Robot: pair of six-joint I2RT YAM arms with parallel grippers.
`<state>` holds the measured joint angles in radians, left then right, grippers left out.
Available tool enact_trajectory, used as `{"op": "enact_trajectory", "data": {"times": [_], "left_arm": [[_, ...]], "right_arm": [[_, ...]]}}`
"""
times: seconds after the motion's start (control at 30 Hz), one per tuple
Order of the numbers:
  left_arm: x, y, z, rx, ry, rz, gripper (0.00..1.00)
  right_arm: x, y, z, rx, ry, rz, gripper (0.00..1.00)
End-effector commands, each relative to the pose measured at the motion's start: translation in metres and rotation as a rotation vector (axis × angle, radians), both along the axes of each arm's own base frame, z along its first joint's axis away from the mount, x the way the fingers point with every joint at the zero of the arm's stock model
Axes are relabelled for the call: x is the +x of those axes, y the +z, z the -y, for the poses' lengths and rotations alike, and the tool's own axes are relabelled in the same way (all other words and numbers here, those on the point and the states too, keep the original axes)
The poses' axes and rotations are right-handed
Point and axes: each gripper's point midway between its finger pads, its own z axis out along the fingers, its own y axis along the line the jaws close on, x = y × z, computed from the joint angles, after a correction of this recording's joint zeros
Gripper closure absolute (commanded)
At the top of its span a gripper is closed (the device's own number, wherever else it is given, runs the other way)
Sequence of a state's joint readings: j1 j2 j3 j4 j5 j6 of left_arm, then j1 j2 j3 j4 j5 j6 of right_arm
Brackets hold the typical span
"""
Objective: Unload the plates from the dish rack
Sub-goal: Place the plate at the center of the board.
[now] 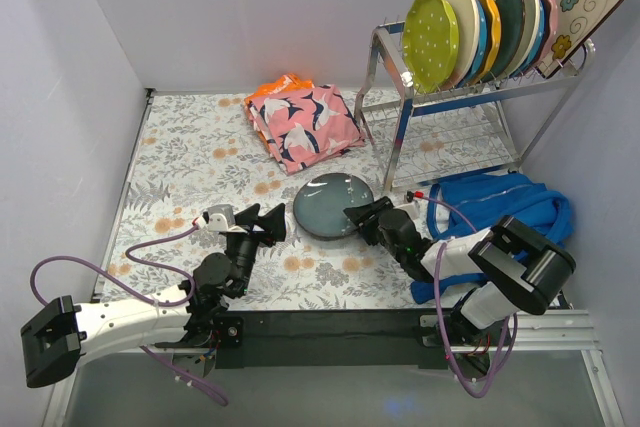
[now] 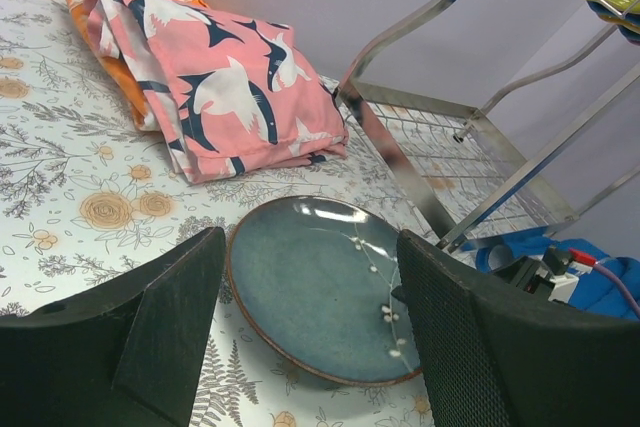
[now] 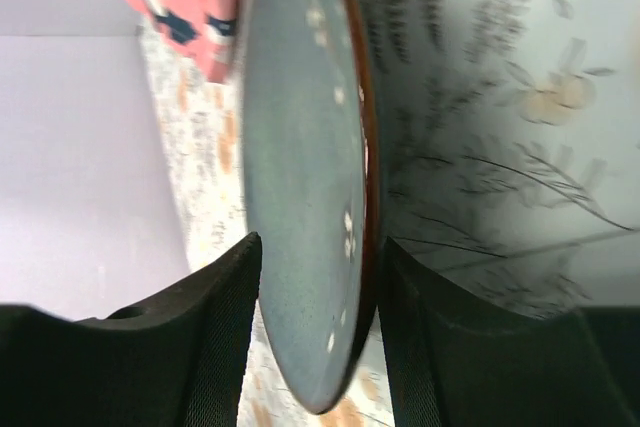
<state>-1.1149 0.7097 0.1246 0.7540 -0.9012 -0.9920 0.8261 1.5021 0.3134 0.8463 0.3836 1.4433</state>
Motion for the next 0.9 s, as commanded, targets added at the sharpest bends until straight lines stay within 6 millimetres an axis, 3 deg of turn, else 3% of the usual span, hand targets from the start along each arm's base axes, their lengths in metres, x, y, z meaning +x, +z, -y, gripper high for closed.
{"op": "enact_trajectory", "data": {"times": [0.0,0.43,0.73,0.87], "left_arm": [[0.001,0.010,0.000,-0.020,0.009,0.004,0.32],[0.001,0.012,-0.001,-0.017,0.016,0.006,0.33],[0.001,0.010,0.002,-0.007,0.002,0.010,0.33],[0.001,0.012,0.003,-0.005,-0.004,0.010,0.33]], "right_arm": [[-0.012,-0.018,0.004,-0.042,0.007,-0.090,0.46],[-0.044,-0.050,0.016,-0.146,0.094,-0.202,0.49],[-0.059,-0.046,0.008,-0.135,0.156,-0.199,0.50],[-0.066,-0.055,0.014,-0.121,0.133,-0.239,0.53]]}}
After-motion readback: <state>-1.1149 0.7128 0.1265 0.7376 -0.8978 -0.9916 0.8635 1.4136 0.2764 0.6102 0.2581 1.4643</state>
